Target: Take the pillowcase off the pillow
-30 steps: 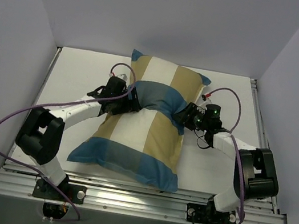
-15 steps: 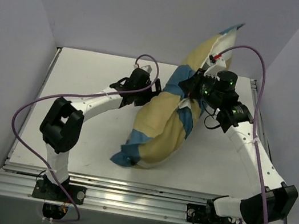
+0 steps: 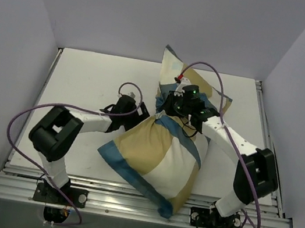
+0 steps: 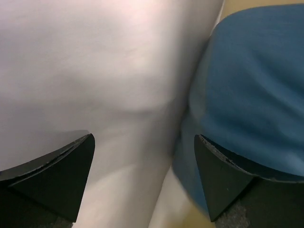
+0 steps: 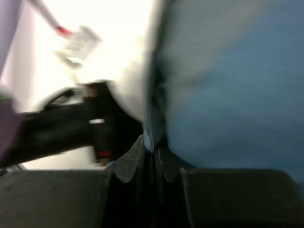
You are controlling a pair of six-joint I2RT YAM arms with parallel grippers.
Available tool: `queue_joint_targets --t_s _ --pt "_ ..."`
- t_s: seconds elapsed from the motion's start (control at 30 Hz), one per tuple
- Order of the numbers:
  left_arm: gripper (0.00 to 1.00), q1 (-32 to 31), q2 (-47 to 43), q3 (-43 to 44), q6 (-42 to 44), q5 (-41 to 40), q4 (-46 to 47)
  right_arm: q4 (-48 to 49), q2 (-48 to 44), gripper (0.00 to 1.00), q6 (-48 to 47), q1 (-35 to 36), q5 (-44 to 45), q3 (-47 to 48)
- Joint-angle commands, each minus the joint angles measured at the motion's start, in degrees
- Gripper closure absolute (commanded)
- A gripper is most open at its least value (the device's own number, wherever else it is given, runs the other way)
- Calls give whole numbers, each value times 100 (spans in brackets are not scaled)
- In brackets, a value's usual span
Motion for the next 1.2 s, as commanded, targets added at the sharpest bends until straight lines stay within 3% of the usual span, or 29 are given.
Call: queue_joint_targets --t_s 0.0,0.17,0.27,0.3,0.37,0.4,0.57,0.73,0.97,1.17 --pt "5 412 -893 -875 -311 -338 -29 552 329 100 -14 54 152 -279" --pt "6 756 -2211 -1123 381 -970 -1364 315 628 98 -23 378 283 201" --pt "6 844 -3090 -957 794 -1392 -2155 -97 550 79 -111 572 556 755" --pt "6 862 -3318 -895 901 -1619 -2557 -194 506 66 -111 669 609 879" --pt "6 906 -3899 -754 1199 -1814 -2937 -492 279 53 -120 748 741 1082" --pt "6 915 -4075 -579 1314 -1946 -3244 -564 173 38 -137 818 828 1248" --pt "6 915 -4700 72 2139 -1658 -3712 -1214 -687 13 -85 863 2063 1417" --pt "6 897 -4517 581 2545 -624 -3345 -1942 -1576 6 47 444 3166 848" --pt "6 414 -3287 1443 2827 -383 -2354 -2304 -2825 5 259 -806 2605 -621" --pt "5 -78 -1801 1778 2546 -154 -1534 -1840 -2993 6 372 -1018 2034 -1711"
